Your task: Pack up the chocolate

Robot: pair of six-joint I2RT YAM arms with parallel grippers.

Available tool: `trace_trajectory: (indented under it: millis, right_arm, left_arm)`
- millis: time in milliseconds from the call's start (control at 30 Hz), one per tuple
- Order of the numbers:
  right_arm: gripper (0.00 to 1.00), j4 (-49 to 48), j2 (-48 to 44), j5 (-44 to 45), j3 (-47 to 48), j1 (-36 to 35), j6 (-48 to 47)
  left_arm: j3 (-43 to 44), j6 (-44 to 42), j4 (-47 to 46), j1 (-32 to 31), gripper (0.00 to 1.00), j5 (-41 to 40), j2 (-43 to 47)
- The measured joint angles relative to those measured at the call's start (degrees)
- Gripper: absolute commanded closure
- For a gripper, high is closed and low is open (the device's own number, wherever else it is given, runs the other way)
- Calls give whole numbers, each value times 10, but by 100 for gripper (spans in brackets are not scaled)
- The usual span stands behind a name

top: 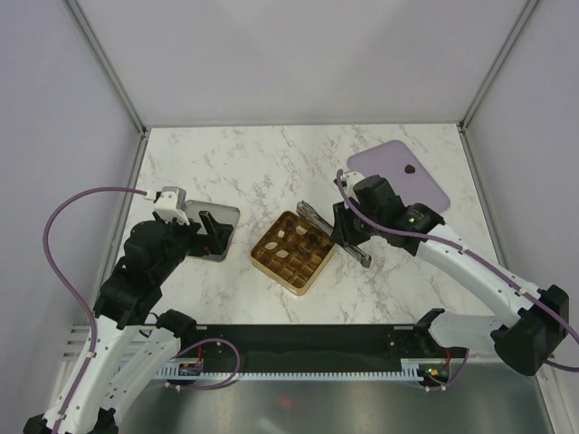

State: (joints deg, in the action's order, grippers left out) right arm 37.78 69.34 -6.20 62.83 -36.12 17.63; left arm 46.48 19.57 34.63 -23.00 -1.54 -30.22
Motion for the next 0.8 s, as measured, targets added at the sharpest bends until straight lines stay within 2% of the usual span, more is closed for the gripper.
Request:
trace_trajectory:
  millis: [367, 800]
  right_arm:
    - [66, 41, -38, -8, -43, -118, 1]
    - [63, 71, -39, 10, -58, -169, 3]
  left_arm:
    - [0, 0, 0, 0, 0, 0, 0]
    - [0, 0, 0, 0, 0, 0, 0]
